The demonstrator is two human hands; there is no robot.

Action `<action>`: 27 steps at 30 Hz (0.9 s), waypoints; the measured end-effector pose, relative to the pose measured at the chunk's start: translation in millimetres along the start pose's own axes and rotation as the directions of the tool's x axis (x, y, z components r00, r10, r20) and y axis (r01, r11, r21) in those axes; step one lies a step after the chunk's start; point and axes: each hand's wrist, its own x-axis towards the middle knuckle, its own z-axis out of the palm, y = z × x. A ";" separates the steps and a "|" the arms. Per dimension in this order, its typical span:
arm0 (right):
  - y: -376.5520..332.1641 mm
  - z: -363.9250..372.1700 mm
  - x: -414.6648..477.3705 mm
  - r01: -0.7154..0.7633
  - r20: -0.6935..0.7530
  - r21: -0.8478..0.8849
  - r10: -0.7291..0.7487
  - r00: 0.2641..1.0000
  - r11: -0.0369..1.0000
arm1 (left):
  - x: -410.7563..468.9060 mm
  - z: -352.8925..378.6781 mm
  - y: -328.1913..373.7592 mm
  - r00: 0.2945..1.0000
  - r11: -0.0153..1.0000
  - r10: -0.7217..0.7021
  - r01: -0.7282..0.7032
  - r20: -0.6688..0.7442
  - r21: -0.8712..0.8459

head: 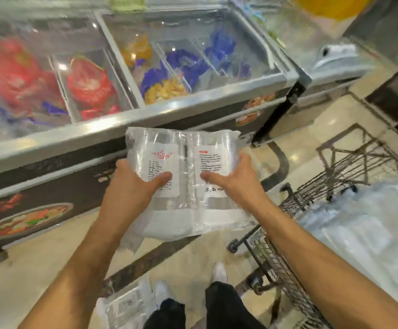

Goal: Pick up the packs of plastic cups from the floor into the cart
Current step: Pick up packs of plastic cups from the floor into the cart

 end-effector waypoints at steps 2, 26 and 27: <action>11.3 -43.6 -13.9 -0.035 -0.093 0.046 0.039 0.995 0.998 | -4.5 20.1 40.8 0.996 0.998 0.055 -0.057 0.065 0.034; 328.9 -374.7 -148.2 -0.313 -0.536 0.528 0.595 0.599 0.790 | -131.7 479.7 295.4 0.598 0.791 0.302 -0.592 0.742 0.156; 341.0 -377.4 -149.7 -0.325 -0.538 0.536 0.612 0.579 0.779 | -141.8 490.8 300.4 0.592 0.783 0.294 -0.600 0.750 0.166</action>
